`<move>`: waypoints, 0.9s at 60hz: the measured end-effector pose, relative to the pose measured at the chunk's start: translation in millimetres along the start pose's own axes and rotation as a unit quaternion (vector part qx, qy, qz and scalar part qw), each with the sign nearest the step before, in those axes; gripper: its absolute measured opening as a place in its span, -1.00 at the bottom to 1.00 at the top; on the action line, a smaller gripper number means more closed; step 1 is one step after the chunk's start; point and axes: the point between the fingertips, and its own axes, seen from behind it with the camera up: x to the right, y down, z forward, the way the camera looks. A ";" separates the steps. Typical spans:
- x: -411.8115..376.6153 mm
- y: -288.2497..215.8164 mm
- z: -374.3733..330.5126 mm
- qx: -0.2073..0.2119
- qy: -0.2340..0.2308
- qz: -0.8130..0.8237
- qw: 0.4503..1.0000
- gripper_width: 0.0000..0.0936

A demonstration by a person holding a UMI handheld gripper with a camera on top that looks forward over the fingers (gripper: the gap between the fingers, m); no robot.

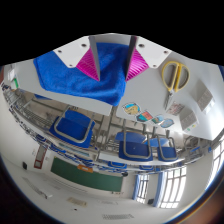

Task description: Fold towel

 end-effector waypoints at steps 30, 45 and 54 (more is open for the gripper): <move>-21.1 -54.8 -43.4 0.013 -0.103 0.100 0.990 -0.93; 64.9 -99.6 -58.8 0.040 -0.092 0.174 0.980 -0.67; 145.4 -46.2 -34.8 -0.011 0.000 0.153 0.988 0.71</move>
